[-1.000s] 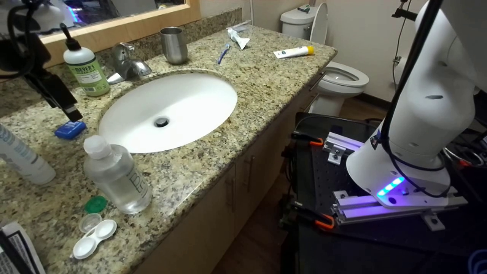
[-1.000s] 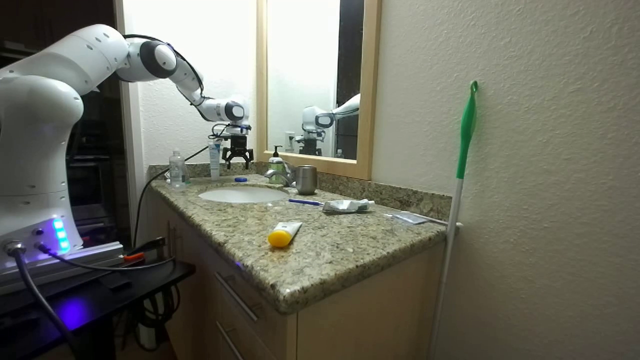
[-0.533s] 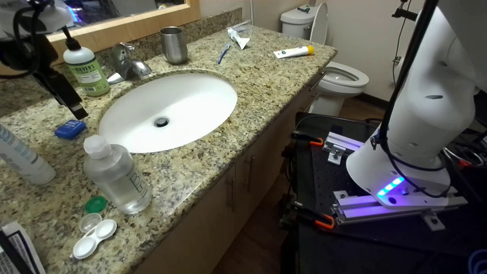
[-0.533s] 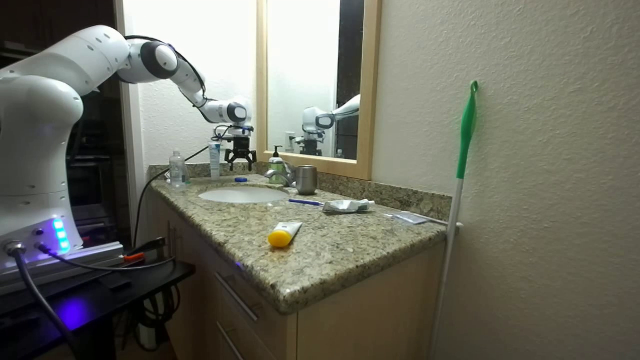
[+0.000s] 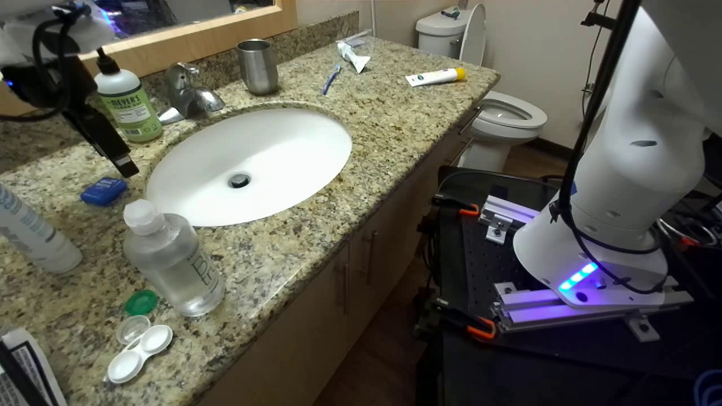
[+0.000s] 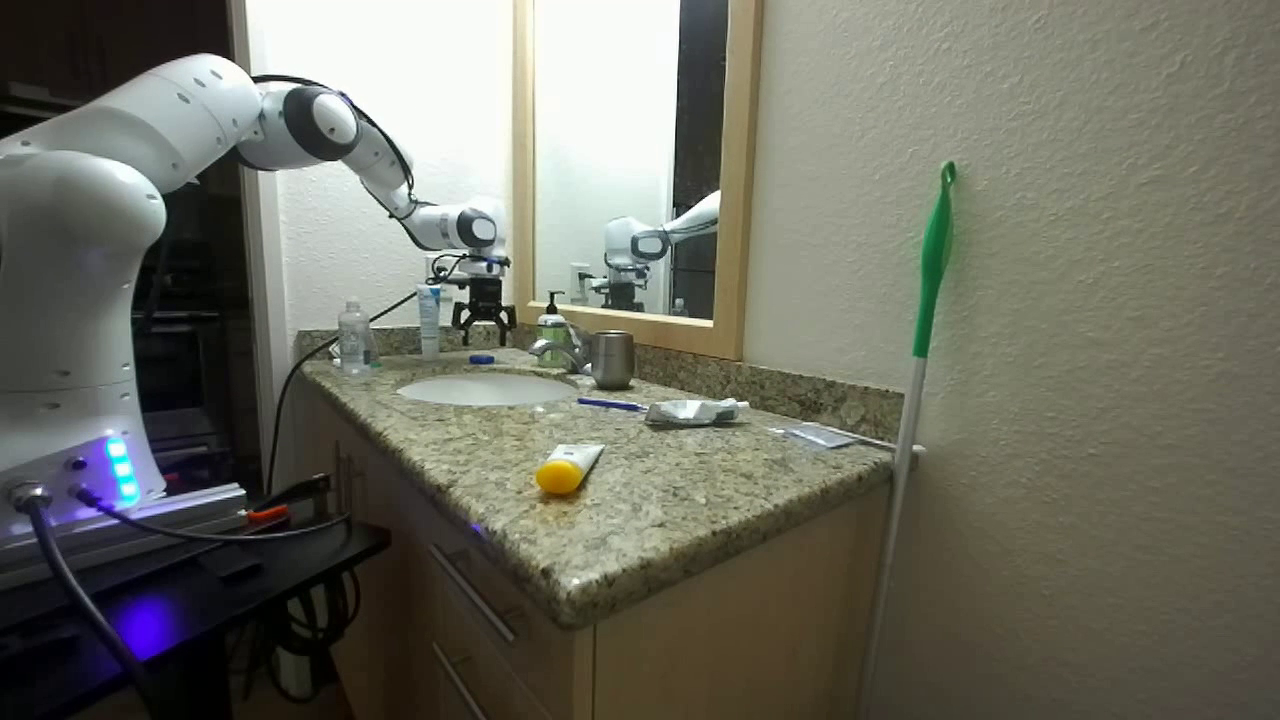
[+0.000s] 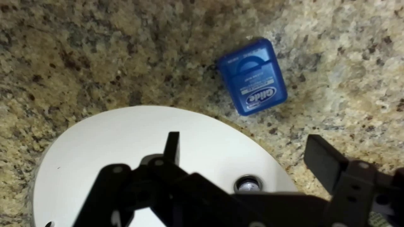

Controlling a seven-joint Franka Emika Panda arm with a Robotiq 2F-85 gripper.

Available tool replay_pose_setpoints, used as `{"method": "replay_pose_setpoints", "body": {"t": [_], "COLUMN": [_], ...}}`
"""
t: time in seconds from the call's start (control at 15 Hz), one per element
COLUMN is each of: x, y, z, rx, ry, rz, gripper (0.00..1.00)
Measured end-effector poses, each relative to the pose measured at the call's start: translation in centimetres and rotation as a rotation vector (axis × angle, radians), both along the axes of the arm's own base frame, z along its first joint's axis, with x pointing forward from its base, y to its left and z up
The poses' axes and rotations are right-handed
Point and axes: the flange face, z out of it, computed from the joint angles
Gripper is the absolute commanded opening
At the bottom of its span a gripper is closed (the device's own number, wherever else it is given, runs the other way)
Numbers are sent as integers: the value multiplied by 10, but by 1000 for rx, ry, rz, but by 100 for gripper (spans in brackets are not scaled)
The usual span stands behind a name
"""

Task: Move the dental floss to the right side of the sink

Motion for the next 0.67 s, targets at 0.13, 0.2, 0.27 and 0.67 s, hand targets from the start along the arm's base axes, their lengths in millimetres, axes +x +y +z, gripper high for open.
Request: {"method": "replay_pose_setpoints", "body": {"t": [0.13,0.2,0.27,0.67], "x": [-1,0,0,10], "y": [1,0,-1,8], "z": [-5,-10,-16,-21], "rx": [12,12,11,77], "ry": [12,16,22,6], "rz": [-12,-18,-22,-38], "gripper": [100,100,100,100]}}
